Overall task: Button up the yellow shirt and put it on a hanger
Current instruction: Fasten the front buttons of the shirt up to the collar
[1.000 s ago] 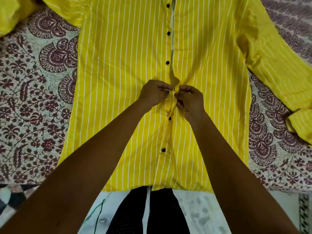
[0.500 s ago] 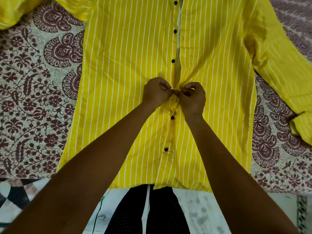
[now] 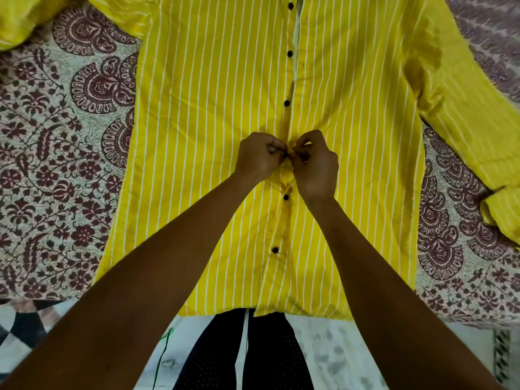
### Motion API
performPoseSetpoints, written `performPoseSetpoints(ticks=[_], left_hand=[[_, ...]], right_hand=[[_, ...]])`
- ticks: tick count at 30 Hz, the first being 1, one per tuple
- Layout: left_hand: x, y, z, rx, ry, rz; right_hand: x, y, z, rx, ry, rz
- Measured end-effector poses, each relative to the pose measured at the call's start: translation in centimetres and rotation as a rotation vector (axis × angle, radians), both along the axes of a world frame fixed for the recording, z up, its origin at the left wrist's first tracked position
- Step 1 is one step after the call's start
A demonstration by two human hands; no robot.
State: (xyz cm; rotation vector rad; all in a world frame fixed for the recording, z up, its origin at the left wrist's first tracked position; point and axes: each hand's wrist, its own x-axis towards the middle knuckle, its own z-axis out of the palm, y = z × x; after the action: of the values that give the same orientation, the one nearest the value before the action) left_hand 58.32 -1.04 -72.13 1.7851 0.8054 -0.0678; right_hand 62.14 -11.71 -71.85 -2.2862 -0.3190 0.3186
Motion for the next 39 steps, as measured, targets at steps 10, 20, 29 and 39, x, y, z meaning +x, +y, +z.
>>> performPoseSetpoints(ticks=[10,20,29,39], left_hand=[[0.2,0.0,-0.4,-0.031,-0.002,-0.004],[0.1,-0.1,-0.8,-0.064,0.0,0.056],[0.1,0.0,-1.3,-0.066,-0.004,0.07],[0.3,-0.1,-1.1,-0.078,0.021,0.1]], right_hand=[[0.3,-0.4,-0.5,0.365,0.441,-0.326],[0.2,-0.2,-0.4,0.248,0.237,-0.187],[0.4,0.0,-0.3,0.144,0.144,-0.084],[0.2,-0.2,-0.5,0.167,0.126,-0.082]])
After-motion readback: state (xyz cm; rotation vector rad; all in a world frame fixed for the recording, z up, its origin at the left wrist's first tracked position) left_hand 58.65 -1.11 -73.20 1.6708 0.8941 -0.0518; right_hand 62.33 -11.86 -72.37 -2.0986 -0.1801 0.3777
